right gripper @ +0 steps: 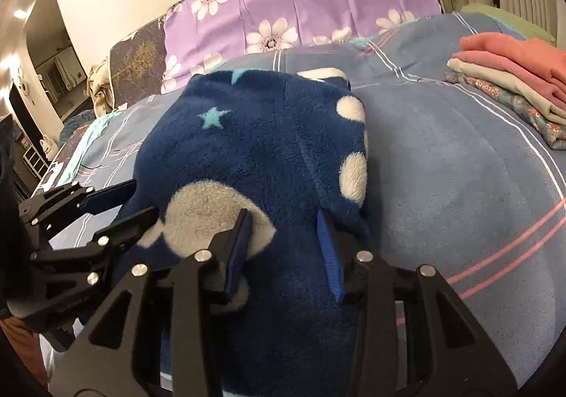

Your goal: Fold small clothes

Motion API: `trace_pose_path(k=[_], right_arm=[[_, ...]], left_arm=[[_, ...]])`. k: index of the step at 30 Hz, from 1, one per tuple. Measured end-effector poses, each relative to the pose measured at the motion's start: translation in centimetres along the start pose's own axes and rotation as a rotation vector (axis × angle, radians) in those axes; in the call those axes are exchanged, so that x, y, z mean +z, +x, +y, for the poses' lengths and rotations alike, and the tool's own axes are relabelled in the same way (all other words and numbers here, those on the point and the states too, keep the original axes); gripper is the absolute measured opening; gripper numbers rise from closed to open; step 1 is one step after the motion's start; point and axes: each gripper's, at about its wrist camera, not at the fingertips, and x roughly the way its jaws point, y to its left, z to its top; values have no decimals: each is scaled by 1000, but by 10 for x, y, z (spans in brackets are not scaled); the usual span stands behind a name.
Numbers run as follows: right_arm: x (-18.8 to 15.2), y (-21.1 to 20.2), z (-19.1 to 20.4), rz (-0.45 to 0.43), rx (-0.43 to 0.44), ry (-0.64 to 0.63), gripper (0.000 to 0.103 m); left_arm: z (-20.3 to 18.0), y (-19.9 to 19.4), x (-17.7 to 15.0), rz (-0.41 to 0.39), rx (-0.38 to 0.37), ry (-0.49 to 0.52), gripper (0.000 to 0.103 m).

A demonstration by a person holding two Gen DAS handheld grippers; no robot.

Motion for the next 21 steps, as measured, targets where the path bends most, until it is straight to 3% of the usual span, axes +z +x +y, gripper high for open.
trace_pose_path(k=[10, 14, 17, 21], right_arm=[[2, 2, 6, 23, -22, -34, 40], [19, -7, 13, 46, -32, -47, 41], [42, -24, 19, 1, -6, -59, 43], [75, -33, 28, -77, 10, -72, 43]], left_arm=[[4, -1, -2, -14, -14, -3, 44], [12, -8, 7, 0, -40, -8, 45], [31, -30, 34, -49, -61, -22, 45], [58, -39, 80, -152, 35, -11, 45]])
